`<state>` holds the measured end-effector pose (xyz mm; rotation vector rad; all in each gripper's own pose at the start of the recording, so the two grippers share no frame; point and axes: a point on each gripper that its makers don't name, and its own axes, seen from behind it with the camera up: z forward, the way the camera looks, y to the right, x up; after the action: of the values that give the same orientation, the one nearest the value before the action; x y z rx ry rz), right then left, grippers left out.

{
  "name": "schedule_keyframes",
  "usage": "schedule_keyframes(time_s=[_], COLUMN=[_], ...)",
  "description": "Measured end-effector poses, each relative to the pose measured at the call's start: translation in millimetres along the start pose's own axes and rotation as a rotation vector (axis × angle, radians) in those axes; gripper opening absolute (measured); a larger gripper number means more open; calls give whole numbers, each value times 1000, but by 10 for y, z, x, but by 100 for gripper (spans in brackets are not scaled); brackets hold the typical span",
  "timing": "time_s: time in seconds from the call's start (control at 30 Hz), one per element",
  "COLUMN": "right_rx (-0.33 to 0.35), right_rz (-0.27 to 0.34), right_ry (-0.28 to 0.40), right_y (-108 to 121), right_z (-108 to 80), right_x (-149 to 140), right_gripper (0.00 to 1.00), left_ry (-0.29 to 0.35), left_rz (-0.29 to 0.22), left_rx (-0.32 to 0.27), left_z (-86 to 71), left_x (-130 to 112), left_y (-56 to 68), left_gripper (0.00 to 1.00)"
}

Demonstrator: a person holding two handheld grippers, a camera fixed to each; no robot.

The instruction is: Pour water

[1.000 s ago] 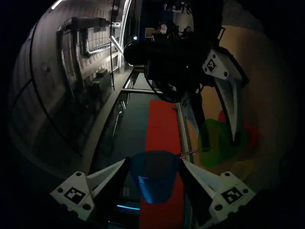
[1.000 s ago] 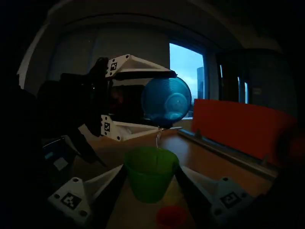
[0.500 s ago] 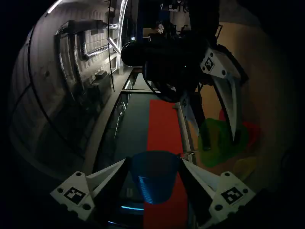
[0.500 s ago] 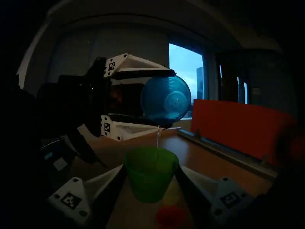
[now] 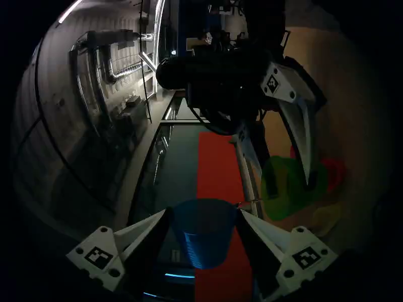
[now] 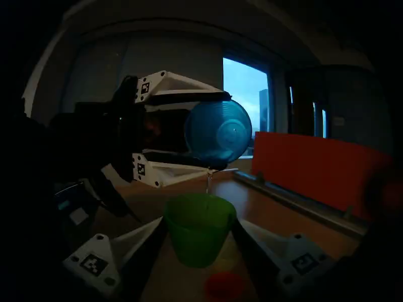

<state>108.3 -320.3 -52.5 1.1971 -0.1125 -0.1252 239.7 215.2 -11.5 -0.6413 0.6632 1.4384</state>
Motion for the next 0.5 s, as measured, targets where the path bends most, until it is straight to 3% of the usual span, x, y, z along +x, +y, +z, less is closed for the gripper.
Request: schedule_keyframes(time_s=[0.5], right_rx=[-2], right_rz=[-4], right_ry=[2], right_y=[2], right_z=[-6], right_x=[21], right_gripper=[94], left_ry=[-1], left_rz=[10], left_rx=[2], left_z=[22], left_x=[-4], left_y=[1], left_gripper=[88])
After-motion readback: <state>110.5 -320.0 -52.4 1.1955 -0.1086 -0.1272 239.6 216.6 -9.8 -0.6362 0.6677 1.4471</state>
